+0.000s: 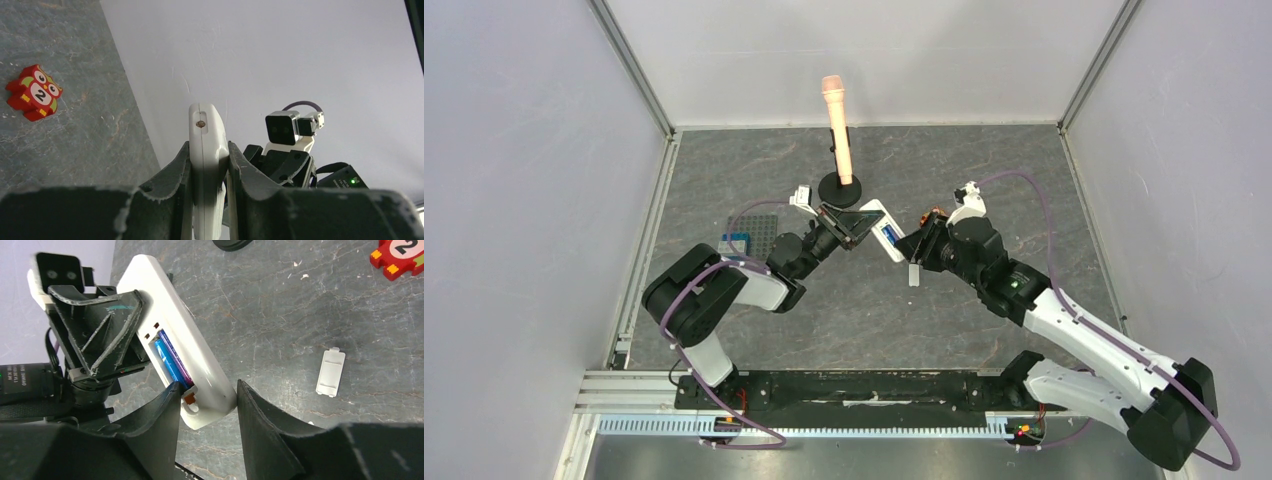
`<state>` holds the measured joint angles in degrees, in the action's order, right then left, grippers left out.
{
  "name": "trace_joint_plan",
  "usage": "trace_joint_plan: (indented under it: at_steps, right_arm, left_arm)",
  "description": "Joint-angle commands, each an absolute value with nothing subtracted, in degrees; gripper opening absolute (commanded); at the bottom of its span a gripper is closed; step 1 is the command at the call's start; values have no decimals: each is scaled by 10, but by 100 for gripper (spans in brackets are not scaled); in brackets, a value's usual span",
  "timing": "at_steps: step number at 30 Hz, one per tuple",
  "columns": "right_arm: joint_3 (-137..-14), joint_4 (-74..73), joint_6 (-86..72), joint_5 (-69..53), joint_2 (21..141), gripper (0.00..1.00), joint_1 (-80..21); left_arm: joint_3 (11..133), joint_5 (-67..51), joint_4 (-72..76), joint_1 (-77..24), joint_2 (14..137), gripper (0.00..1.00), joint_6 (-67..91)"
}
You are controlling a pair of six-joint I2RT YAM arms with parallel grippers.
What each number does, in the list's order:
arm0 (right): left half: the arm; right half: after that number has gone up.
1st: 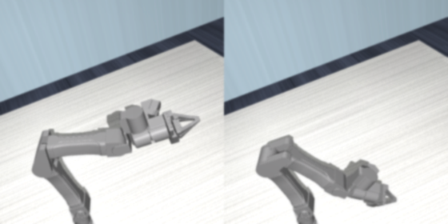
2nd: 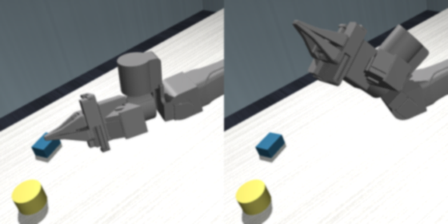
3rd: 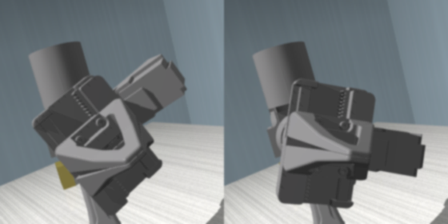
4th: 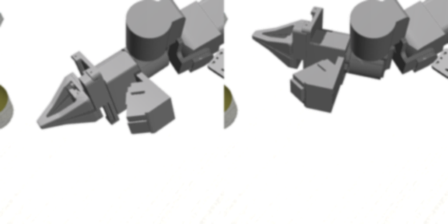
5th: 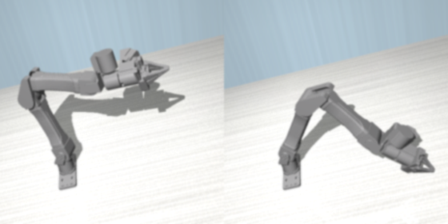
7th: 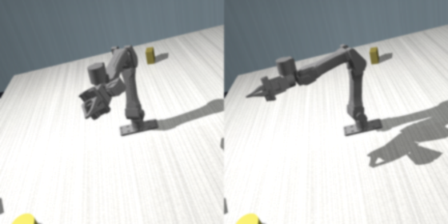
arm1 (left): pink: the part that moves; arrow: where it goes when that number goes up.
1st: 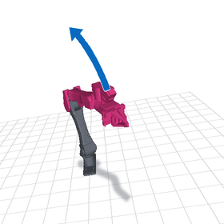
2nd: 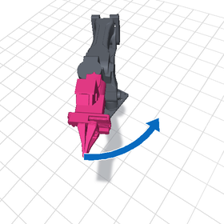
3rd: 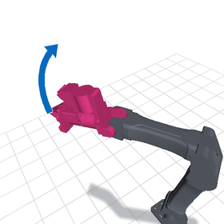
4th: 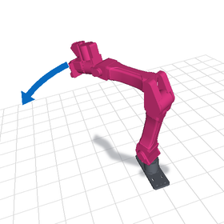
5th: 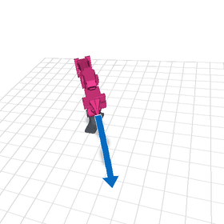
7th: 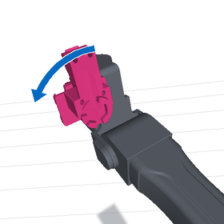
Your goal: Load the batteries into the remote control
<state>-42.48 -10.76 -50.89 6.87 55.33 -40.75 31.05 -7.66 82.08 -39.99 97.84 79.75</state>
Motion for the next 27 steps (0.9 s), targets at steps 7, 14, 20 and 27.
trace_joint_plan:
  at_steps: [7,14,20,27]
  right_arm:
    - [-448,-103,-499,41,591,38,-411]
    - [-469,-119,-472,44,546,70,-403]
    - [-470,-123,-451,31,494,88,-396]
    - [-481,-117,-443,41,455,90,-393]
  left_arm:
    - [348,-219,866,-443,915,2,705]
    - [334,-189,680,-442,834,2,564]
    - [335,-168,594,-436,782,2,504]
    - [321,-158,575,-411,747,2,494]
